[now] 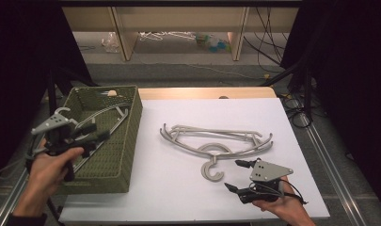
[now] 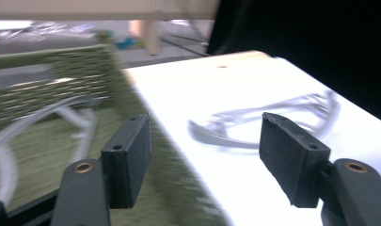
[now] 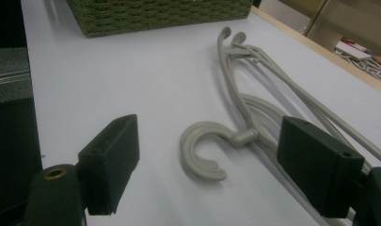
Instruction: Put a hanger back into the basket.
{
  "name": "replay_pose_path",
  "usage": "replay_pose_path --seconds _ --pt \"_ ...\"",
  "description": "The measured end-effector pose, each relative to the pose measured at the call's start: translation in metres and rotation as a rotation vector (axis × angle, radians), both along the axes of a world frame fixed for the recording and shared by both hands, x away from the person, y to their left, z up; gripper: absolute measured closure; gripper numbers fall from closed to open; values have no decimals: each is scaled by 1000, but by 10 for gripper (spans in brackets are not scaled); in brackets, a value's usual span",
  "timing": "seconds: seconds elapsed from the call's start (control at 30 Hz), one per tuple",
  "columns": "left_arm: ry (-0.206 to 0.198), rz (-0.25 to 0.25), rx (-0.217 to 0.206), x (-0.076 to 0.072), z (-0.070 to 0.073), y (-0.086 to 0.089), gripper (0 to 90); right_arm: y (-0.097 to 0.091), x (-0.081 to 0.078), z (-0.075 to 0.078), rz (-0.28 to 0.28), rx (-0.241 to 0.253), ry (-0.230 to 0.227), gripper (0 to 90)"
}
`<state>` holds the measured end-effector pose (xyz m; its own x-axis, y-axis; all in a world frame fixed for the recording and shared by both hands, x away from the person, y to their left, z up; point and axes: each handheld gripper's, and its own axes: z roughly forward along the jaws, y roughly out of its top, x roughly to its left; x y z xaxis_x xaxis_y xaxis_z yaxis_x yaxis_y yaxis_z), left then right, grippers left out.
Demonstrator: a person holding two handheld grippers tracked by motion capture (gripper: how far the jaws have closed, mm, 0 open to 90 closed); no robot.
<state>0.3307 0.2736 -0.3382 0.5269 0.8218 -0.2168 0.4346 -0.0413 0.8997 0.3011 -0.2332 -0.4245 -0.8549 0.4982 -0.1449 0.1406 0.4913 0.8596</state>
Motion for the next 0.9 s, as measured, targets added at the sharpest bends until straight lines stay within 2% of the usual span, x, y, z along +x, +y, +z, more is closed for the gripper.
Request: replay_pose_path --seconds 0.1,0.13,0.17,0.2,0.3,0.33,0.37,0.4,0.43,0.47,0.5,0.53,0.57,0.63,0.67,0.7,0.73,0.77,0.8,0.9 --pt "-29 -74 10 -21 -1 -26 330 -1 0 -1 2 -3 2 226" --pt "-29 -74 10 -21 -1 -26 330 -1 0 -1 2 -3 2 226" --pt "-29 -71 3 -28 -2 -34 330 -1 1 -2 0 0 2 226" --pt "-51 -106 19 -34 -5 -43 327 -1 1 -2 0 -7 8 226" --pt "-27 -135 34 -47 -11 -62 307 -1 1 -4 -1 -2 4 226" --pt "-41 -153 62 -55 -10 -73 300 -1 1 -4 0 -3 8 226" --pt "-41 -153 62 -55 -10 -73 295 -1 1 -4 1 -2 6 226" --pt "-77 -159 81 -64 -3 -79 294 -1 1 -4 0 -2 6 225" --pt "-68 -165 28 -66 -1 -80 292 -1 1 -3 1 -2 6 225" --pt "-54 -167 -23 -67 -1 -80 291 -2 1 -3 3 -6 10 225" --pt "-42 -173 -49 -69 -3 -82 289 -2 1 -3 2 -6 10 225" --pt "-46 -185 -12 -70 -7 -86 288 -1 0 -3 2 -7 10 225" --pt "-50 -179 6 -71 -11 -89 287 -1 0 -3 2 -7 11 225" --pt "-36 -206 -25 -70 -21 -94 278 -1 0 -3 2 -10 11 225" --pt "-36 -206 -25 -70 -21 -94 273 -1 0 -3 2 -10 11 225" --pt "-31 -214 -29 -69 -27 -96 273 0 1 -4 4 -4 9 225" --pt "-20 -201 -33 -69 -32 -100 272 0 1 -4 5 -7 10 225" --pt "-30 -242 -5 -65 -43 -103 260 1 0 -4 5 -7 11 225" --pt "-26 -253 4 -63 -49 -105 252 0 0 -4 8 -13 16 224" --pt "-7 -249 7 -59 -66 -108 244 2 0 -5 5 -7 9 224"
